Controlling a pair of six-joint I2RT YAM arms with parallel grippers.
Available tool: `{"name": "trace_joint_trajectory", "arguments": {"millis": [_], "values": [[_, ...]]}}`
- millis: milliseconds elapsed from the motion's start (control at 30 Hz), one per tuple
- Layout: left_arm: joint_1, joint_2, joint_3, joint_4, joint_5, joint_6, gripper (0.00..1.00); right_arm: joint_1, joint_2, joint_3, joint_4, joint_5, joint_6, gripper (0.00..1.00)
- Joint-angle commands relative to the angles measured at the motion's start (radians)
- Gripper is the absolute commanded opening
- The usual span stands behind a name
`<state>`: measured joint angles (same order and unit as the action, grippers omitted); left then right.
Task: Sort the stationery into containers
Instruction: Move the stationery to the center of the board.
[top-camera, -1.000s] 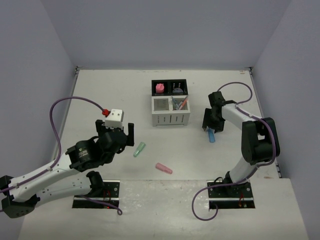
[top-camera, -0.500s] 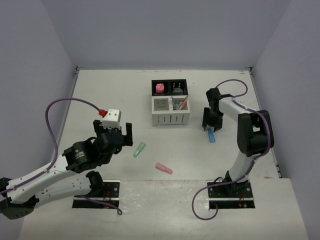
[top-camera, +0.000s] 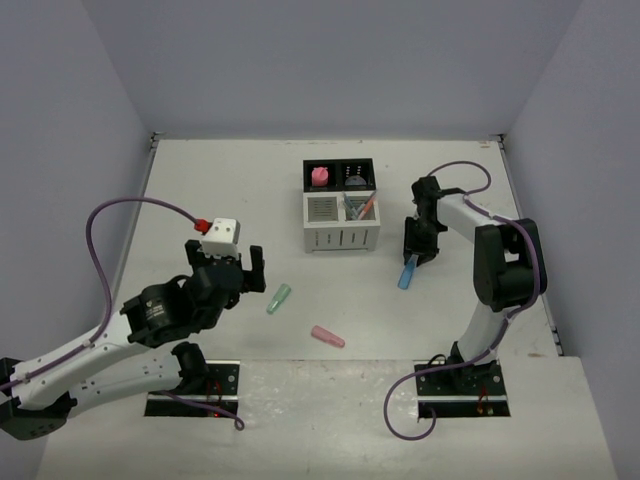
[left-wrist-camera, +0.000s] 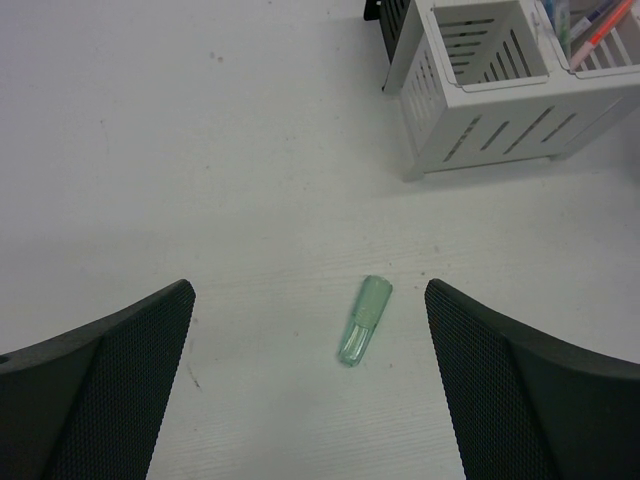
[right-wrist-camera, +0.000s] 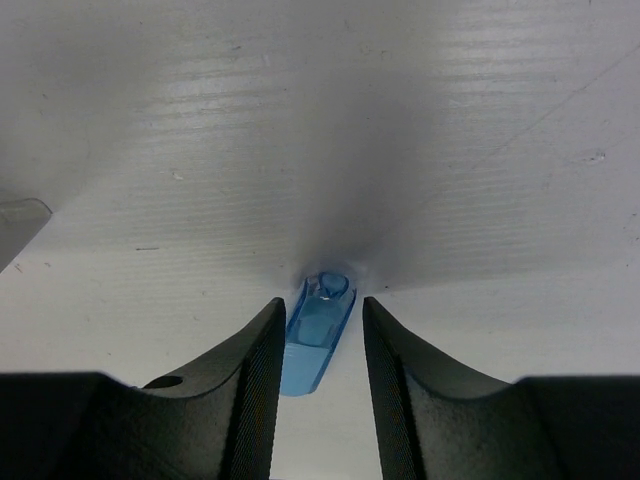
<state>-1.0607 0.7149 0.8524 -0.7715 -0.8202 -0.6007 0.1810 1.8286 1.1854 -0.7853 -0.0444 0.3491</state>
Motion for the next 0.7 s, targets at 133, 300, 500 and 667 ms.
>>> {"name": "trace_joint_trajectory", "arguments": {"millis": [133, 300, 500, 667], "values": [[0.005, -0.029, -0.009, 0.034, 0.005, 0.03, 1.0, 0.051, 0.014, 0.011, -0.049, 0.024, 0.019, 0.45], [0.005, -0.039, -0.008, 0.038, 0.021, 0.036, 1.0, 0.055, -0.024, -0.032, -0.027, 0.052, 0.112, 0.45], [0.005, -0.071, -0.012, 0.055, 0.05, 0.051, 1.0, 0.078, -0.018, -0.042, -0.046, 0.047, 0.137, 0.42], [0.005, -0.107, -0.011, 0.056, 0.055, 0.052, 1.0, 0.077, 0.01, -0.011, -0.07, 0.02, 0.117, 0.32]]}}
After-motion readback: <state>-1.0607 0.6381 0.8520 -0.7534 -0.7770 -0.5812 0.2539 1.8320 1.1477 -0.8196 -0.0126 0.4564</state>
